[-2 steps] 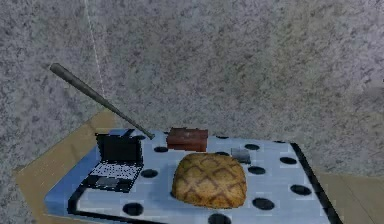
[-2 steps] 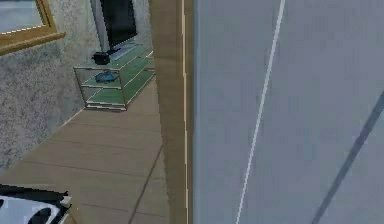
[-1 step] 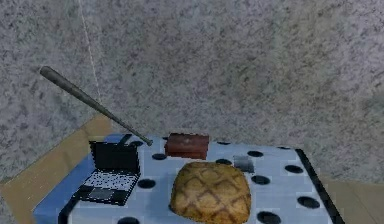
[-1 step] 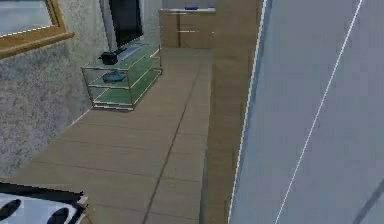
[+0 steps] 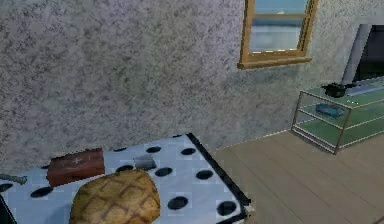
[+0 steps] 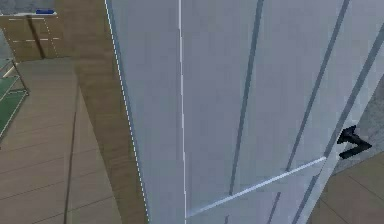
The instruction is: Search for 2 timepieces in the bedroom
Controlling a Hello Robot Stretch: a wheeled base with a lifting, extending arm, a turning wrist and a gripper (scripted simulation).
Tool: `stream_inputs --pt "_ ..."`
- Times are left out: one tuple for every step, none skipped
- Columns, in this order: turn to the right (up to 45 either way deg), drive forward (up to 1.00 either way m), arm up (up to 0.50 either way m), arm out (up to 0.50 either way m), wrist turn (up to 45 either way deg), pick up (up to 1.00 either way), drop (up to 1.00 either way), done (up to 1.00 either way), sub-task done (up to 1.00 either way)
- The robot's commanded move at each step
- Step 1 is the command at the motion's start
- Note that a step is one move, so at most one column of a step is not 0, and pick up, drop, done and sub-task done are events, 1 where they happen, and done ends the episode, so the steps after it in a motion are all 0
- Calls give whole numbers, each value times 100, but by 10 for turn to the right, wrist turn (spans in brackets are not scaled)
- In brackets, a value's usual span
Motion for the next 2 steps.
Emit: stream_inputs --pt "0 25 0 0 0 0 0 0 0" --pt "450 0 0 0 0 0 0 0 0"
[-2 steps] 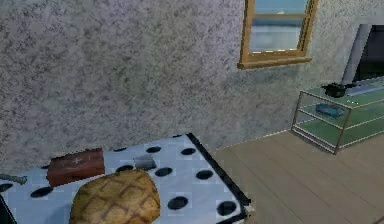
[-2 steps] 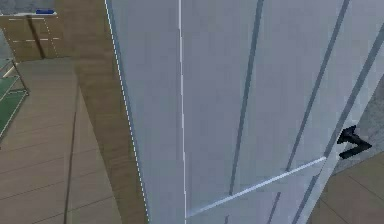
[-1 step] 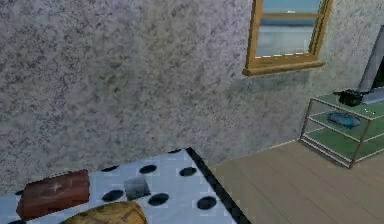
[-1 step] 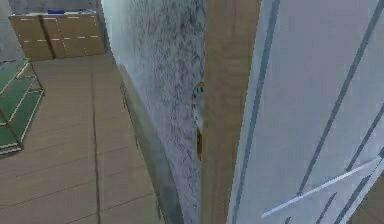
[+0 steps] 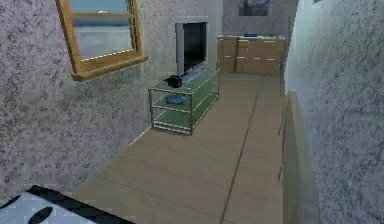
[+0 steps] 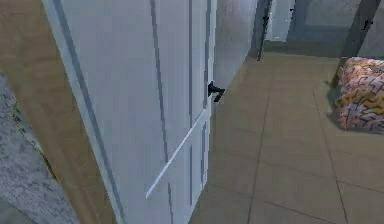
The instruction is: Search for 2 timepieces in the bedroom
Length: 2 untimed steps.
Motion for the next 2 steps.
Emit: stream_inputs --pt "450 0 0 0 0 0 0 0 0" --pt "90 0 0 0 0 0 0 0 0"
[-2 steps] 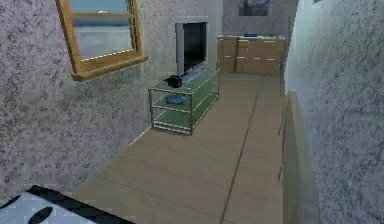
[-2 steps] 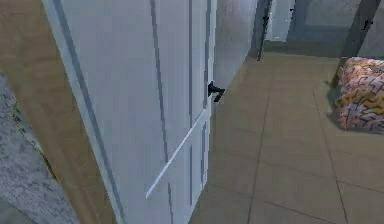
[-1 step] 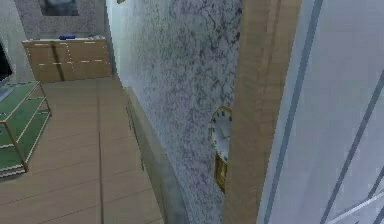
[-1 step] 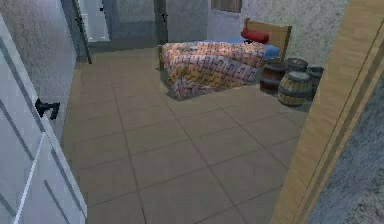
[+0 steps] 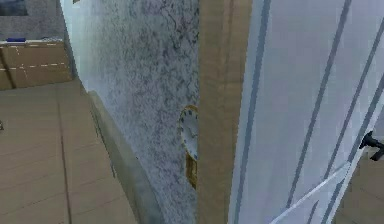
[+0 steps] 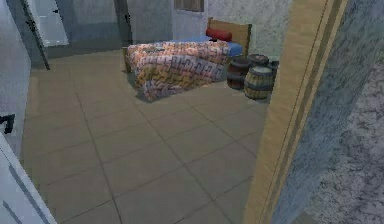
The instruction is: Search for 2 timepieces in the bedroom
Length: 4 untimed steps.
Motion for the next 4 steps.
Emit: stream_inputs --pt "0 0 0 0 0 0 0 0 100" --pt "-450 0 0 0 0 0 0 0 0" --pt "0 100 0 0 0 0 0 0 0" --pt "-30 0 0 0 0 0 0 0 0"
